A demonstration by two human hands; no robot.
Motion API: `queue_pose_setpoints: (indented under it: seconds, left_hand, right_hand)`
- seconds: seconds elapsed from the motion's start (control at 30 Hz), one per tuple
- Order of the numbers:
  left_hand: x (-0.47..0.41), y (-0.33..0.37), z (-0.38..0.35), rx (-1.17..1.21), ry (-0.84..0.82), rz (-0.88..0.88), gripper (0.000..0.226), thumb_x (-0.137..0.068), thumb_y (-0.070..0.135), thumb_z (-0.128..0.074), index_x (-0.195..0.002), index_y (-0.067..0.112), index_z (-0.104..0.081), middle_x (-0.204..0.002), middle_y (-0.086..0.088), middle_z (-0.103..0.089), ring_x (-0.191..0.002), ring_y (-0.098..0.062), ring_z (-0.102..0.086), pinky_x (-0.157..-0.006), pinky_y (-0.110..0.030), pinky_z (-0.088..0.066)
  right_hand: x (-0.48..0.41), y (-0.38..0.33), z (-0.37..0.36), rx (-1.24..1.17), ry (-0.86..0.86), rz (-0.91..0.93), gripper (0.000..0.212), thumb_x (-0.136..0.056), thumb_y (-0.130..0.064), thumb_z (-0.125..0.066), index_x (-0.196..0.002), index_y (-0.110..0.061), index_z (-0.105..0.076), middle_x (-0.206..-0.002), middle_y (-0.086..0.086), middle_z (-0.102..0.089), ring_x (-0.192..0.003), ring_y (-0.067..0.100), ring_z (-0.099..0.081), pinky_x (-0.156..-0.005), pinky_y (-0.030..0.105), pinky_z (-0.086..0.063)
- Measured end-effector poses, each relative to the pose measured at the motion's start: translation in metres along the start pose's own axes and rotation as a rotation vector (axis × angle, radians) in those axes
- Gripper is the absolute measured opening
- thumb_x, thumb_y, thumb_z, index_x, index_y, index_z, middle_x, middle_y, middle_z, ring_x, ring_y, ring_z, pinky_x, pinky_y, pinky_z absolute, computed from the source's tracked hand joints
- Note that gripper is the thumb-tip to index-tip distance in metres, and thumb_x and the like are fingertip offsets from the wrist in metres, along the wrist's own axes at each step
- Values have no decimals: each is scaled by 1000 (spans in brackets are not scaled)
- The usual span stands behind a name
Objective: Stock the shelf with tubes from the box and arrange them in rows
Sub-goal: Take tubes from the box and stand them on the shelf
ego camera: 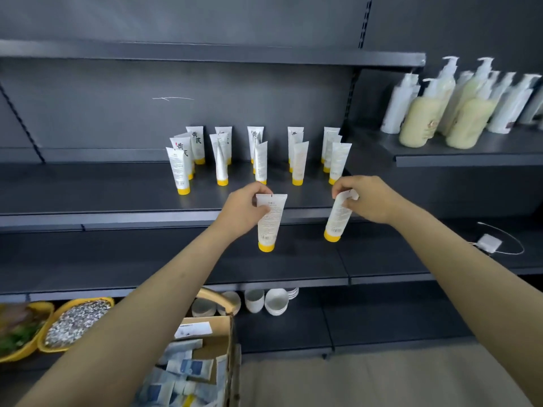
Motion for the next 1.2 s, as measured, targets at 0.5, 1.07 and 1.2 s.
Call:
queue_pose_setpoints:
  seconds: [0.5,1.07,1.2]
  left_hand:
    - [-188,-16,-57,80,-26,-76,19,-84,5,-59,-95,21,-60,-101,4,-65,-95,-16,-62,-82,-33,-55]
    - [-248,-42,-102,-101,73,42,23,-81,12,-69,-96,20,-53,-78,9,-52,-66,-7,-49,-67,-23,-42]
    - [-249,-44,-106,-101,80,105,26,-80,16,-70,-96,19,-51,-78,3,-52,-72,-14,-52,-66,-31,-52]
  right_hand:
    - [-141,91,18,189,-12,77,24,-87,1,-54,-97,-17,-66,-87,-20,-48,-91,9,-49,-70,8,-37]
    - [-206,156,3,160,-179,172,20,-88,-5,-57,-101,-18,-66,-103,-6,-61,-99,10,-53,-81,17,-40]
    - [-208,158,8,179,-197,212,19,-88,-4,-56,-98,-16,-66,-95,-11,-59,-92,7,-51,-73,6,-36]
Point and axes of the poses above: each hand's wrist, its own x-axis away from the middle knuckle, its own z-axis out of the back of the hand, y = z × x, the point moved 8 cm from there along -x, towards the middle knuckle
